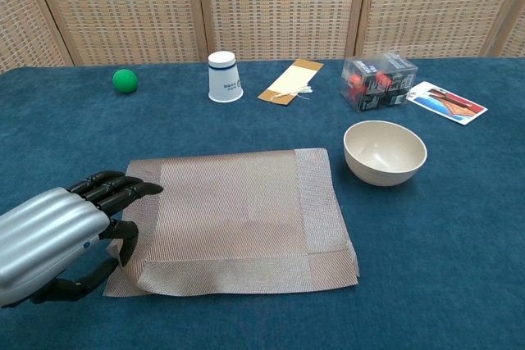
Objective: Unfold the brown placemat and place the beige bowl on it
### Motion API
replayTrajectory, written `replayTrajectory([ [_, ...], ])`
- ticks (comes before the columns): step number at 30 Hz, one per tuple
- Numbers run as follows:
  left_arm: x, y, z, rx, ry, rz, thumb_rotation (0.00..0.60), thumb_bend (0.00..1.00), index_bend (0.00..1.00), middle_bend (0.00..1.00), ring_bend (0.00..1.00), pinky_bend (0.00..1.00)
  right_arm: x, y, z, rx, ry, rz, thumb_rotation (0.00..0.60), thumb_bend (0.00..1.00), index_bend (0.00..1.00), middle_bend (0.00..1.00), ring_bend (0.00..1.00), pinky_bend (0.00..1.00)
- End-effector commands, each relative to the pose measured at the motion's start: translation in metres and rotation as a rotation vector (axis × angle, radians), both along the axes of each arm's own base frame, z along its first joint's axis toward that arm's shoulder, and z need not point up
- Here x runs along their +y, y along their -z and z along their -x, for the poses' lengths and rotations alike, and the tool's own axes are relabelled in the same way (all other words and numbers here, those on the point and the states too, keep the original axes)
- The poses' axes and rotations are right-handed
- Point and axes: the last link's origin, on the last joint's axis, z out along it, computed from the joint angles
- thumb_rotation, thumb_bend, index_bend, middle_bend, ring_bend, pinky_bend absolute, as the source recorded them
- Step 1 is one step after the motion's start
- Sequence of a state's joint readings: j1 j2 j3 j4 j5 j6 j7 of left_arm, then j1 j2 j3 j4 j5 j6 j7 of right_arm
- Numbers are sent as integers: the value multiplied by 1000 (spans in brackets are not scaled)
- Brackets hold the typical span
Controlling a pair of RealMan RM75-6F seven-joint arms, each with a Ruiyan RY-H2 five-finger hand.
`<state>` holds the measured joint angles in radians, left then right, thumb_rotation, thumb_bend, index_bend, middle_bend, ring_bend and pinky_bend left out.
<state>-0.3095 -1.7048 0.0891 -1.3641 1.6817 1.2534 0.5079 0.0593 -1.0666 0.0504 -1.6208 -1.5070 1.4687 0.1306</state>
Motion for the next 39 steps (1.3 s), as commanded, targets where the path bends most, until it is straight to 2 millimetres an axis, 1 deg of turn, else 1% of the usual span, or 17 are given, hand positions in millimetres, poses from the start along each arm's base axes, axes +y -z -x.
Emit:
replayTrajectory([
  [1,2,-4,0,-11,-4,-9,600,563,608,0,0,0,0,0,0,0,0,0,600,79,71,0,0,0],
  [5,10,-14,-3,-39,-11,-27,600,563,616,0,0,0,1,0,-1,-1,-3,1,600,80,71,0,0,0],
  [11,30,-36,-12,-88,-39,-52,600,563,624,0,0,0,3,0,-3,9,-9,1,600,80,71,0,0,0],
  [19,78,-68,-29,-103,-52,-110,600,563,630,0,0,0,1,1,1,27,13,3,600,80,71,0,0,0],
  [21,95,-77,-37,-112,-55,-130,600,563,632,0,0,0,0,2,3,33,18,5,600,80,71,0,0,0],
  [24,114,-86,-45,-107,-54,-160,600,563,637,0,0,0,-1,3,4,41,22,3,600,80,71,0,0,0],
  [25,123,-89,-50,-103,-53,-175,600,563,638,0,0,0,-2,4,5,44,25,1,600,80,71,0,0,0],
  [35,188,-100,-87,-80,-76,-249,600,563,634,0,0,0,-6,6,10,59,32,8,600,80,71,0,0,0],
  [37,204,-100,-95,-71,-86,-268,600,563,630,0,0,0,-8,6,12,64,34,16,600,80,71,0,0,0],
  [39,212,-101,-99,-65,-92,-282,600,563,627,0,0,0,-8,6,13,67,37,19,600,80,72,0,0,0],
])
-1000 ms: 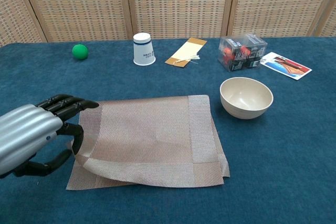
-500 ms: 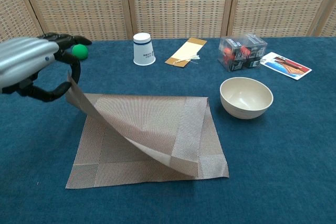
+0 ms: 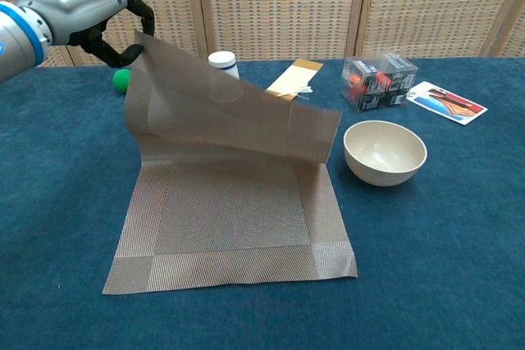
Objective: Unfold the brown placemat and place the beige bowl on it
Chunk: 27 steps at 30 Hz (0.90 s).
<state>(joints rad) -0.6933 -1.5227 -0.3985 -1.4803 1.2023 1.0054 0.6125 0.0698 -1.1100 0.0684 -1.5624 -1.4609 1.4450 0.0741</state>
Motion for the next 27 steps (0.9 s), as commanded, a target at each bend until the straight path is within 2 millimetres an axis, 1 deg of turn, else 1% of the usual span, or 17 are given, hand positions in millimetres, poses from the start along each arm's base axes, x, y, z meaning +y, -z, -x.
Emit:
replayTrajectory([
  [1,25,-2,-13,19,-16,-35,600,563,626,0,0,0,-1,0,2,4,5,6,600,80,72,0,0,0],
  [6,53,-3,-12,109,-52,-101,600,562,623,0,0,0,-2,-2,5,9,17,18,600,80,71,0,0,0],
  [10,65,-2,-10,128,-83,-130,600,560,622,0,0,0,-2,-2,7,14,23,22,600,80,71,0,0,0],
  [14,72,2,-5,175,-103,-155,600,553,613,0,0,0,-3,-3,8,15,29,24,600,80,71,0,0,0],
  [15,73,3,-4,183,-106,-157,600,546,596,0,0,0,-3,-3,8,15,31,25,600,80,71,0,0,0],
  [17,74,5,0,204,-114,-161,600,500,483,0,0,0,-3,-3,9,16,34,25,600,80,71,0,0,0],
  [19,75,8,5,225,-131,-158,600,364,180,0,0,0,-3,-3,9,19,37,22,600,80,71,0,0,0],
  [21,75,11,9,250,-157,-149,600,277,20,0,0,0,-3,-3,9,20,39,20,600,80,72,0,0,0],
  [22,75,11,11,258,-165,-146,600,256,0,0,0,0,-3,-3,9,21,40,18,600,80,72,0,0,0],
  [27,71,5,11,235,-155,-165,600,240,0,0,0,0,-4,-1,10,23,44,13,600,80,71,0,0,0],
])
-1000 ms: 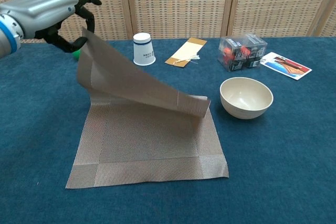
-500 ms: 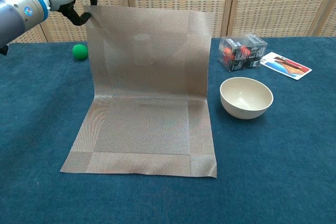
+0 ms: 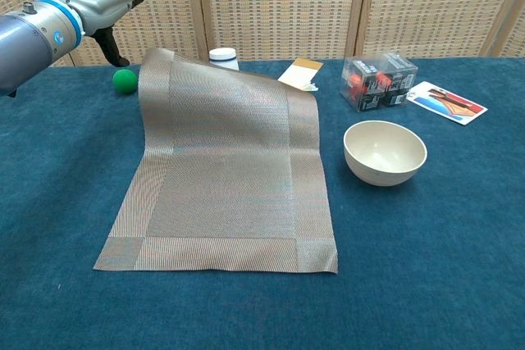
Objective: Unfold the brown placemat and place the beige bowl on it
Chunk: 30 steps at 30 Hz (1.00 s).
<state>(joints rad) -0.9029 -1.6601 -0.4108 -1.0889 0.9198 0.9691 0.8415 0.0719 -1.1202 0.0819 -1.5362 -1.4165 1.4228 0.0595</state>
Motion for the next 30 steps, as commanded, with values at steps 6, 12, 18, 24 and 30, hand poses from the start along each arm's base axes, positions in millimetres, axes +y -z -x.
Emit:
replayTrajectory([
  [6,-17,-18,8,-68,60,-20,600,238,0,0,0,0,-1,2,1,-2,6,-7,600,80,72,0,0,0],
  [12,-55,-35,30,-156,93,4,600,237,0,0,0,0,0,5,0,-4,-2,-23,600,80,71,0,0,0],
  [18,-107,-54,60,-211,123,29,600,235,0,0,0,0,1,9,-3,-6,-11,-46,600,80,71,0,0,0],
  [24,-166,-72,97,-262,116,34,600,234,0,0,0,0,4,15,-7,-5,-27,-73,600,78,71,0,0,0],
  [30,-219,-82,131,-295,49,30,600,234,0,0,0,0,7,19,-11,-7,-45,-92,600,70,71,0,0,0],
])
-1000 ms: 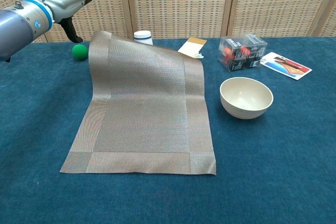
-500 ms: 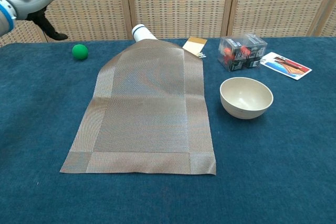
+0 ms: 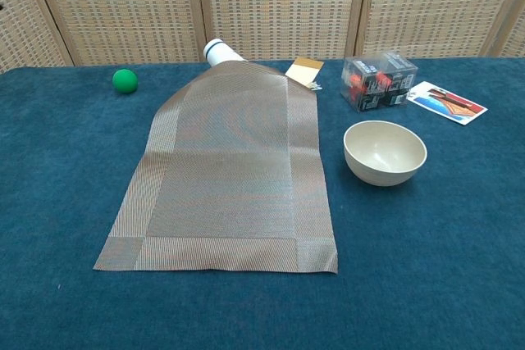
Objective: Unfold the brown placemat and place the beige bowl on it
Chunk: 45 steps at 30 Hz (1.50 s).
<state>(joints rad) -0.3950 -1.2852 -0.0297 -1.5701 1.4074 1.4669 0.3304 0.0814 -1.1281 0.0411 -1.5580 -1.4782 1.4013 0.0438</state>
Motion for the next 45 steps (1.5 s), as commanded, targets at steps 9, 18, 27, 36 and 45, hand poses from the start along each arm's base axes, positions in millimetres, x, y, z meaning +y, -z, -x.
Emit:
replayTrajectory([
  [9,-91,-14,49,-94,-104,2,600,234,0,0,0,0,4,6,-9,-9,-62,-13,600,70,84,0,0,0],
  [18,-100,-19,55,-99,-73,-23,600,234,0,0,0,0,-5,23,-35,-53,-200,-22,600,97,227,0,0,0],
  [27,-98,-17,54,-95,-65,-15,600,234,0,0,0,0,-35,65,-96,-49,-337,-98,600,174,339,50,0,0],
  [36,-93,-20,59,-112,-92,-20,600,234,0,0,0,0,-62,122,-137,-43,-349,-190,600,290,372,65,0,0],
  [45,-88,-20,63,-136,-114,-8,600,234,0,0,0,0,-84,151,-160,-43,-347,-199,600,294,383,74,0,0],
])
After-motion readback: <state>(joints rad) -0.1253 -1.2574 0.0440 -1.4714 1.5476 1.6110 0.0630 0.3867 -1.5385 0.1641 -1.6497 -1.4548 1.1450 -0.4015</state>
